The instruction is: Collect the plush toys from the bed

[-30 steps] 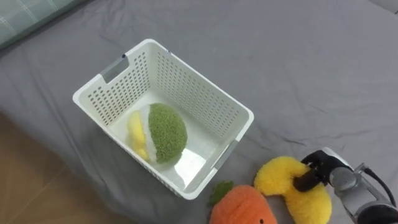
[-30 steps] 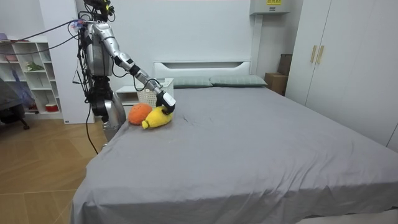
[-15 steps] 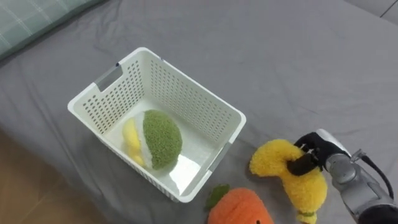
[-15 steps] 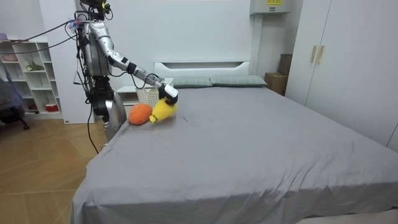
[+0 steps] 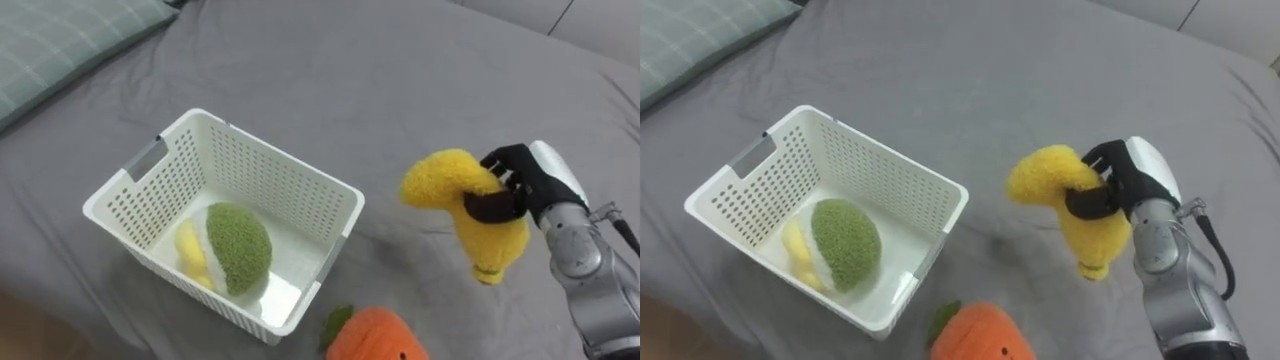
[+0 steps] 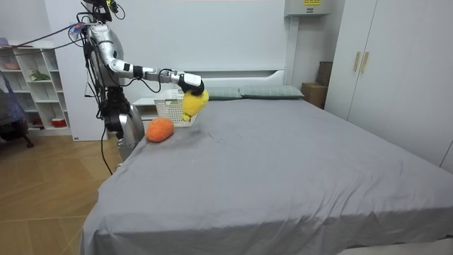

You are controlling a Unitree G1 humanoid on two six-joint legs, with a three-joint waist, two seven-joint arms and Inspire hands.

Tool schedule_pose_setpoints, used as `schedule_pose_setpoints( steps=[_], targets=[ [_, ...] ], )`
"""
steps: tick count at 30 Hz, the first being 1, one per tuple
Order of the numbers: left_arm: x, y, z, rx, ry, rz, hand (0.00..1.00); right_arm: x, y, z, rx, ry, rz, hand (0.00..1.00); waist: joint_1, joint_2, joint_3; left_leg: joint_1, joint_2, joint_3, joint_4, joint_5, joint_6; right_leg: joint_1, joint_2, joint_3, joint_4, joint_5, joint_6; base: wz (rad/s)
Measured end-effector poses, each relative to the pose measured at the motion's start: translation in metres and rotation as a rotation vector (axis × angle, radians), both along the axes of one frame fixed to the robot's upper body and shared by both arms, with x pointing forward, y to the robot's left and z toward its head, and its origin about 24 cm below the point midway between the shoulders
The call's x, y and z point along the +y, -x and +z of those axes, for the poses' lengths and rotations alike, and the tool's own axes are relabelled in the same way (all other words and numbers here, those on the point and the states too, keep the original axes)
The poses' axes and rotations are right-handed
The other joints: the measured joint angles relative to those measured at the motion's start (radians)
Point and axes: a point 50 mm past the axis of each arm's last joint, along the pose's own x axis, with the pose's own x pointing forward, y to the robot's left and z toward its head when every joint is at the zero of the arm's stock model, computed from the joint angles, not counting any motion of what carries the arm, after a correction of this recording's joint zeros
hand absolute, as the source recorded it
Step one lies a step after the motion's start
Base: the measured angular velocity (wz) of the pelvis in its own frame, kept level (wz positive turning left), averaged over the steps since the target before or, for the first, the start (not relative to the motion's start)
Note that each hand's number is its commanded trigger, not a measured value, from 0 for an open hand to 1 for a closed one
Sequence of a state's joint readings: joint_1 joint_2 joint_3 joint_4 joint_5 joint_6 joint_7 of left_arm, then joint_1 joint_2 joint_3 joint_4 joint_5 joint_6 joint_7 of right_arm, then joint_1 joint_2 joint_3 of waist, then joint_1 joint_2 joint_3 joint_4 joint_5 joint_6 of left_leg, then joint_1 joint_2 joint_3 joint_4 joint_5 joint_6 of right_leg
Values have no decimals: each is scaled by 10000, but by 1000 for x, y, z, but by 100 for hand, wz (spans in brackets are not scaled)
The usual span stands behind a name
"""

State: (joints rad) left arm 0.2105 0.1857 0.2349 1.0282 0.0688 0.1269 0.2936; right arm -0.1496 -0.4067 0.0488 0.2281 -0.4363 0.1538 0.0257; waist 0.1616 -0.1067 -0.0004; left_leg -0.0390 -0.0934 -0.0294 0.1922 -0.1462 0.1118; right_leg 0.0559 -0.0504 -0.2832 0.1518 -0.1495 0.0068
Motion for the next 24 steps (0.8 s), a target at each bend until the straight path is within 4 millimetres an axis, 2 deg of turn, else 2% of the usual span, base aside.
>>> schedule_pose_setpoints(
  steps=[5, 16, 24],
  targets=[
    [-3, -13, 1, -533, -25, -147, 0, 12, -3, 23, -979, 186, 518, 100, -155, 36, -6, 121, 6, 40, -105, 8, 8, 35, 8, 101, 36, 0, -1, -5],
    [-10, -26, 0, -823, 121, -371, 0, 43, -3, 61, -2833, 61, 1421, 100, -138, 22, 15, 303, 4, 49, -238, 7, 15, 118, 16, 185, 23, -8, 14, -1],
    [-11, -31, 1, -1102, 138, -571, 0, 62, -5, 81, -3645, 50, 2177, 100, 278, 79, 73, 320, 0, 78, -279, 5, 32, 143, -3, 95, 17, -25, 41, 0]
  ],
)
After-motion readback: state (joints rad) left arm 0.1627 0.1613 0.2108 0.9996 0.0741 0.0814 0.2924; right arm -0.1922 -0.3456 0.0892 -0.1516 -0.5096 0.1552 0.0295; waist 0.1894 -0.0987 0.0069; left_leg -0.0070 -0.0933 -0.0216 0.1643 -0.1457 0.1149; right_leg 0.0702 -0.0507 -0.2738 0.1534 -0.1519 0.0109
